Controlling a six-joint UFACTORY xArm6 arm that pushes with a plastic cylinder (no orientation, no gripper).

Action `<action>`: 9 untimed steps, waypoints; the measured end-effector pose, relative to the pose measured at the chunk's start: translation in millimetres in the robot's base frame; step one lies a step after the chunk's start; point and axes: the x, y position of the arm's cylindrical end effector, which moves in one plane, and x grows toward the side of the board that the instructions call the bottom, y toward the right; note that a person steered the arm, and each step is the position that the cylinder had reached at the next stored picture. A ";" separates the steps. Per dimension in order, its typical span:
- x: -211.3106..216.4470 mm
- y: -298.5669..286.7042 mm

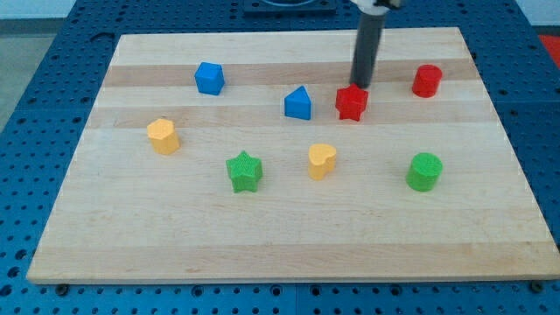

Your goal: Move the red star closer to the green circle

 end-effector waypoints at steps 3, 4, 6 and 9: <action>36.8 -15.7; 42.4 -6.8; 79.9 16.1; 119.6 33.9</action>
